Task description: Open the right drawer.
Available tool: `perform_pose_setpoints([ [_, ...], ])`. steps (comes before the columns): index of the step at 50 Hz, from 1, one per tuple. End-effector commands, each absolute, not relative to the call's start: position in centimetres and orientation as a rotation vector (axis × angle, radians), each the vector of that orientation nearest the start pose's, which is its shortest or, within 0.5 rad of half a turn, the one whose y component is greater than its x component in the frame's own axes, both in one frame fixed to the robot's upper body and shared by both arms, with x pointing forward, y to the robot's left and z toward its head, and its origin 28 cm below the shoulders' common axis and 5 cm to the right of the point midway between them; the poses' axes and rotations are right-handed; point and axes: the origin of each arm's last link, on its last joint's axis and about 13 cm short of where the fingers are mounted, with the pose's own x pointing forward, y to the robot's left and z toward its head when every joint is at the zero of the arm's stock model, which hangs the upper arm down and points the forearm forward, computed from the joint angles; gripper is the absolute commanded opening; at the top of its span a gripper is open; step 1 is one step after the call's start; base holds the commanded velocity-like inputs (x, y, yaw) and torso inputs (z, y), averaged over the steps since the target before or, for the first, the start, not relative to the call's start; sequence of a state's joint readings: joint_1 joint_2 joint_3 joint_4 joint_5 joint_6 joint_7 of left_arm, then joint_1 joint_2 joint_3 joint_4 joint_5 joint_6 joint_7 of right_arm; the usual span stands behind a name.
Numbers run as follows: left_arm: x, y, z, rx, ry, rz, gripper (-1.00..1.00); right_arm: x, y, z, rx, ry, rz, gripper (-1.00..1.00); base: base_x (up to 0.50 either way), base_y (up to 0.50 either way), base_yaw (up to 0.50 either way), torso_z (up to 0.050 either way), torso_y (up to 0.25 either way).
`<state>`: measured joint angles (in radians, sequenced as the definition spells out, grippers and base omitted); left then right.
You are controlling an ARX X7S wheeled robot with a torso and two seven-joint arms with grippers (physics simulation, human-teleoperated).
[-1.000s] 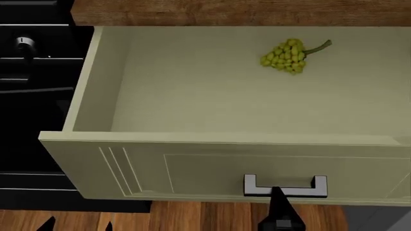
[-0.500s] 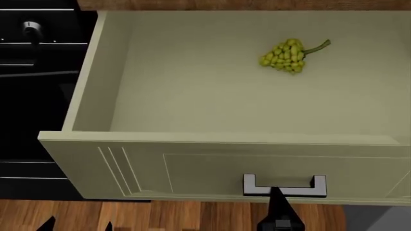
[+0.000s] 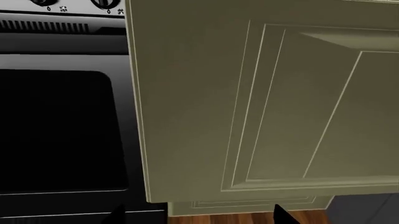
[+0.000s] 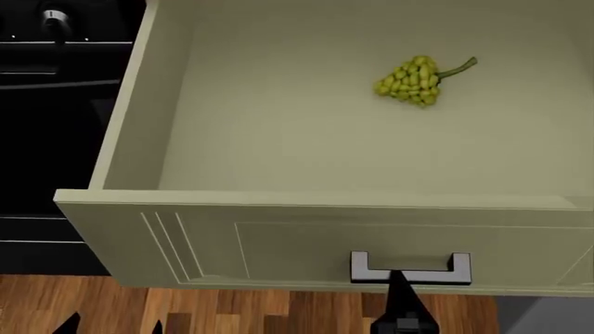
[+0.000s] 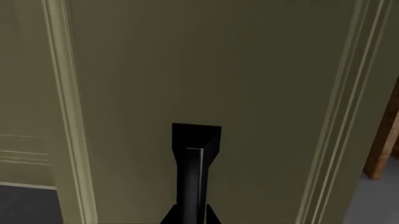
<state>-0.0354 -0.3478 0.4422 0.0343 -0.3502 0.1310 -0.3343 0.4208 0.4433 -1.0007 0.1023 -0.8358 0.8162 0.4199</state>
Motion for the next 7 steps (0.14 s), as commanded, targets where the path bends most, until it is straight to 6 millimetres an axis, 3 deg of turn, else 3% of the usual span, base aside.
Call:
perform_pose_setpoints([
  [1, 20.03, 20.09, 1.89, -0.037, -0.039, -0.092, 1.0, 24.93, -10.34, 5.08, -1.669, -0.383, -0.233, -1.0, -0.12, 0.0, 0.0, 0.0, 0.011],
  [7, 20.02, 20.09, 1.89, -0.037, -0.04, -0.092, 1.0, 24.88, -10.27, 5.21, -1.669, -0.386, -0.23, -1.0, -0.12, 0.0, 0.0, 0.002, 0.002],
])
